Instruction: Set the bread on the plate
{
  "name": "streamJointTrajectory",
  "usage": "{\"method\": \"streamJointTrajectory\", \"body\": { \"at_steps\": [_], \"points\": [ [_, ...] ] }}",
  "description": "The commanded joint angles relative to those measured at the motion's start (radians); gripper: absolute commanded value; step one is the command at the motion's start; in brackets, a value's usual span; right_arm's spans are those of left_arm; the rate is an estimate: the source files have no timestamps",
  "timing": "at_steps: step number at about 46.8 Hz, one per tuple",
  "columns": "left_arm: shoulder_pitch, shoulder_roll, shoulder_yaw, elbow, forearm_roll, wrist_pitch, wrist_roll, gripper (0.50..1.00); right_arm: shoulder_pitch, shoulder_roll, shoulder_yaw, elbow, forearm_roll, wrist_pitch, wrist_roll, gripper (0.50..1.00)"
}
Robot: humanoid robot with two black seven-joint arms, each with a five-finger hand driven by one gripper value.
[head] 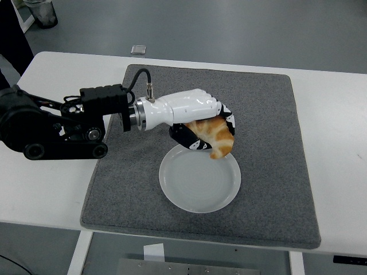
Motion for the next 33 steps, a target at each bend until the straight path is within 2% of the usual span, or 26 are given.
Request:
{"method": "streamJointTrajectory", "body": {
  "at_steps": [1,15,24,33],
  "points": [
    [0.04,-0.005,0.0,0.003,0.041,0.011,0.0,0.5,-0.001,0.0,0.0,0.0,0.0,0.0,0.0,0.952],
    [0.139,-0.002,0.0,0.015,0.134,0.042,-0.005,0.5,0.001,0.0,0.0,0.0,0.0,0.0,0.0,0.952],
    [0.197,-0.006,0.0,0.082,0.156,0.093,-0.034,0.5,0.001,0.0,0.0,0.0,0.0,0.0,0.0,0.952],
    [0.231,-0.029,-0.007,0.115,0.153,0.1,-0.044,0.5,0.001,0.0,0.0,0.0,0.0,-0.003,0.0,0.952]
  ]
}}
